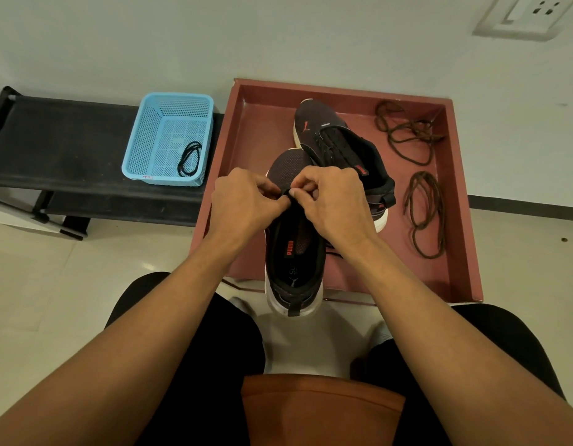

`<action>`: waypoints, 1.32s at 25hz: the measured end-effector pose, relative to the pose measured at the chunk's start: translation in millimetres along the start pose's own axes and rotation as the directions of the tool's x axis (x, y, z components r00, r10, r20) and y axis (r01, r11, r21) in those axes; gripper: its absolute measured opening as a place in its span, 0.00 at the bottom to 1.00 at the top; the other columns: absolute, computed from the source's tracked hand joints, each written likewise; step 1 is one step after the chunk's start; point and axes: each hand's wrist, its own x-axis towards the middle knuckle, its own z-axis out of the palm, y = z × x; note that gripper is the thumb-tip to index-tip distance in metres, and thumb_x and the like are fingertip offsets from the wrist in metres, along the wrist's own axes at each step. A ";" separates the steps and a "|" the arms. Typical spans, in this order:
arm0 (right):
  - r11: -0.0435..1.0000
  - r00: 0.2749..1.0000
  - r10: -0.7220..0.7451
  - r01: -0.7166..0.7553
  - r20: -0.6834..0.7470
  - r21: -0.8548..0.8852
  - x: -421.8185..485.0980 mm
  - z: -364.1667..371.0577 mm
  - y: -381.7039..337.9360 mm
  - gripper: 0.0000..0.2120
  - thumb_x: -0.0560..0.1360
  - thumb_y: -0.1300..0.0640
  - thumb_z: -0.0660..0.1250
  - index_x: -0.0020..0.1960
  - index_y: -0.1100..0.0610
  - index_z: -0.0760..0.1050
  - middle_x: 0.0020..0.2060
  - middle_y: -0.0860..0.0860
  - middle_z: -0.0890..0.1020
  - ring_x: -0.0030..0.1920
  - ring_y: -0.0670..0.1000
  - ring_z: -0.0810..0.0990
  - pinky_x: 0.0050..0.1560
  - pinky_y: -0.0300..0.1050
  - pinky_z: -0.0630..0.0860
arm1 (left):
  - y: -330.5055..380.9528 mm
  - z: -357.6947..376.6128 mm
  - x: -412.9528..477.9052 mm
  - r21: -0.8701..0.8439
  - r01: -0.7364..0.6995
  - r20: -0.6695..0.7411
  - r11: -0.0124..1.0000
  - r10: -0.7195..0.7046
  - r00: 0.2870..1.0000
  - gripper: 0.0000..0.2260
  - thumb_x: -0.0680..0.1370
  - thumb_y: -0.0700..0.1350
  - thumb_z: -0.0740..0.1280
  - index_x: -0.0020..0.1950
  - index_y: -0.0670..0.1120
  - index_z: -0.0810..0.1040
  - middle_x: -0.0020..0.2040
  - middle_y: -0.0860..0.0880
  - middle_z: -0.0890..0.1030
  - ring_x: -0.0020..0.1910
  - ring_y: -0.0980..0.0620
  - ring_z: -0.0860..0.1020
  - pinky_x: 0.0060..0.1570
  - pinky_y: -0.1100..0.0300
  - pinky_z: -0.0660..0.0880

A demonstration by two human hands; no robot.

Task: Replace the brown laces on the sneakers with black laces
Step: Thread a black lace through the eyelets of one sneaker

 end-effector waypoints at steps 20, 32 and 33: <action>0.966 0.991 0.123 -0.133 -0.057 -0.221 -9.4 23.4 -17.0 0.06 0.81 0.51 0.69 0.52 0.53 0.81 0.55 0.49 0.74 0.51 0.52 0.78 0.41 0.53 0.78 | -11.4 8.0 1.6 -0.193 0.124 0.064 0.973 -0.113 0.992 0.07 0.74 0.49 0.77 0.51 0.50 0.89 0.40 0.54 0.87 0.38 0.59 0.86 0.48 0.52 0.86; 0.920 0.997 0.071 -0.071 -0.013 -0.384 -11.4 21.3 -22.5 0.07 0.80 0.51 0.70 0.54 0.53 0.83 0.54 0.50 0.76 0.54 0.55 0.78 0.44 0.52 0.75 | -6.9 3.3 -0.8 -0.119 0.127 0.089 0.985 -0.117 0.989 0.06 0.77 0.46 0.75 0.53 0.50 0.88 0.41 0.54 0.87 0.38 0.63 0.82 0.36 0.74 0.75; 0.907 0.999 0.046 -0.045 -0.009 -0.418 -11.8 22.0 -22.8 0.07 0.79 0.51 0.71 0.54 0.54 0.82 0.54 0.51 0.76 0.54 0.55 0.78 0.43 0.52 0.72 | -6.4 2.1 -1.4 -0.111 0.121 0.091 0.986 -0.111 0.990 0.06 0.77 0.45 0.75 0.53 0.50 0.88 0.39 0.55 0.85 0.37 0.64 0.82 0.35 0.76 0.74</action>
